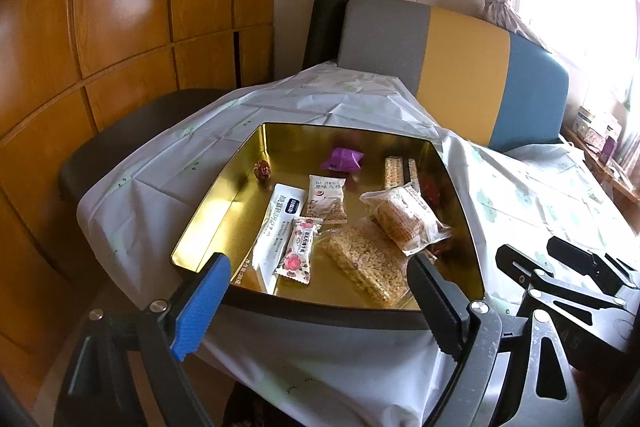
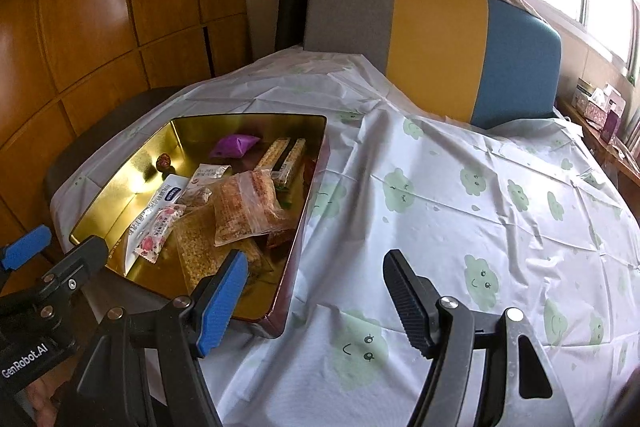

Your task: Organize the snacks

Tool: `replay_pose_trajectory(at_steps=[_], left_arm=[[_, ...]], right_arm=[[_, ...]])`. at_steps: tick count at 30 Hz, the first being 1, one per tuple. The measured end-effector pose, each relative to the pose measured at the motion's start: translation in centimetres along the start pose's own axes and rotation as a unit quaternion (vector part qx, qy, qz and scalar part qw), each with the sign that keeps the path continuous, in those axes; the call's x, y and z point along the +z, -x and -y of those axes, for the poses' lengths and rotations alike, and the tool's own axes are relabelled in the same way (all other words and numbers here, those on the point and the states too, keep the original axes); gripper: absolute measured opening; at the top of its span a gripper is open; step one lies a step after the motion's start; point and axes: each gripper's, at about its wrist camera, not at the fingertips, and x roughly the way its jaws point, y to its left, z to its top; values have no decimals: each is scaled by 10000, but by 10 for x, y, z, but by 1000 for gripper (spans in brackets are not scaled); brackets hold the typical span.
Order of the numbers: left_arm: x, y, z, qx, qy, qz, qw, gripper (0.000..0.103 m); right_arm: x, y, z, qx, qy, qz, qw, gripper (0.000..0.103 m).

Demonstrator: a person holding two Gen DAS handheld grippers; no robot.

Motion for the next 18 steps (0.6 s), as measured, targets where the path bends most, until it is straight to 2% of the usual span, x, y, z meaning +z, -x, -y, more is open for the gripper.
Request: replay_pose_trajectory(at_steps=[10,18], left_arm=[[0,-2,-3,-16,41,-20,10000,90],[2,0,-7,-2,30,219,9998,85]], right_arm=[[0,-3,-2,23,29,-49,10000,72],[-1,-5,0,-8,54,-57,10000,72]])
